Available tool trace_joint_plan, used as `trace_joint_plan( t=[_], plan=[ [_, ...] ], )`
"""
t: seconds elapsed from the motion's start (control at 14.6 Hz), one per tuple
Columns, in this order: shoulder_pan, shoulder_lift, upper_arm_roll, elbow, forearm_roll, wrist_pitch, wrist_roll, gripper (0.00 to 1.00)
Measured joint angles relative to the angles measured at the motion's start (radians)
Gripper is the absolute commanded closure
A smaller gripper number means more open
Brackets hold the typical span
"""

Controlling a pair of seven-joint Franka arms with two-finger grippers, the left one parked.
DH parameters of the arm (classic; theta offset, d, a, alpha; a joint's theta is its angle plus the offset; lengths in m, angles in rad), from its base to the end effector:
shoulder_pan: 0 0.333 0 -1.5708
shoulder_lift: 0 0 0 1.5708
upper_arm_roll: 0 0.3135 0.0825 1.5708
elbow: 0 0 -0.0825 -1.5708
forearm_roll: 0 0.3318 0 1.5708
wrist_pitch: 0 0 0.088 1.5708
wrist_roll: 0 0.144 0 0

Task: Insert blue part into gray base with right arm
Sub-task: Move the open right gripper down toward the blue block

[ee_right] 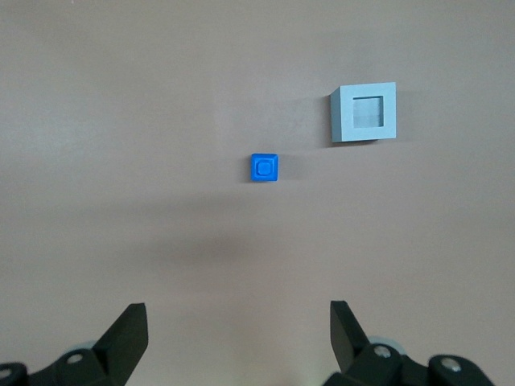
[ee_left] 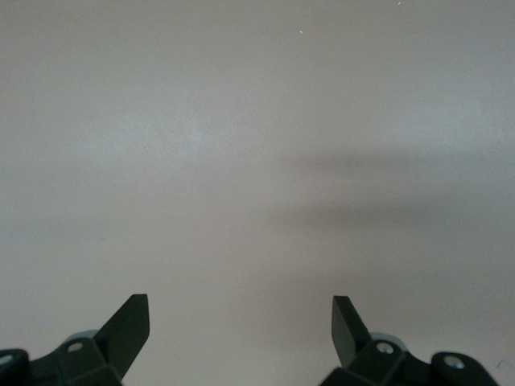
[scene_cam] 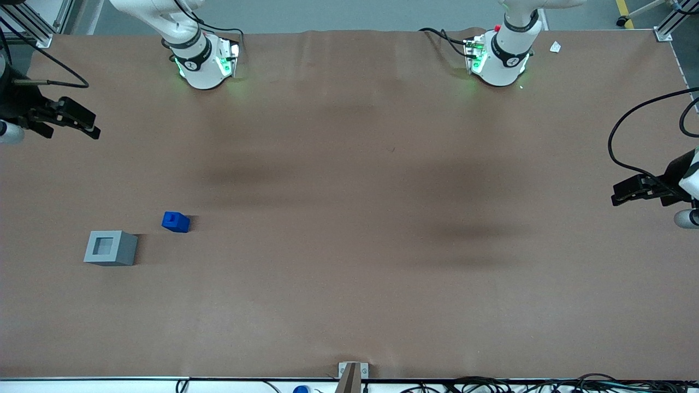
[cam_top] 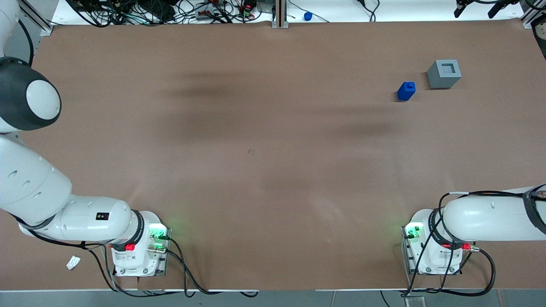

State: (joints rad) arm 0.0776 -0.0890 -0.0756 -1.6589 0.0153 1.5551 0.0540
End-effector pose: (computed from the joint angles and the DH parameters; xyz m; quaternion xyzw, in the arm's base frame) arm 0.4720 0.0016 0.5900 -0.9996 0.0258 0.0078 0.0108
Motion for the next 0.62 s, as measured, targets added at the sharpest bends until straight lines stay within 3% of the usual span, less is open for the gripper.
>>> trace_joint_plan(
  t=[0.34, 0.62],
  plan=[
    [-0.003, 0.017, -0.001, -0.001, 0.000, 0.011, 0.000, 0.00],
    [-0.005, 0.147, -0.001, -0.012, -0.004, 0.115, 0.000, 0.00]
  ],
)
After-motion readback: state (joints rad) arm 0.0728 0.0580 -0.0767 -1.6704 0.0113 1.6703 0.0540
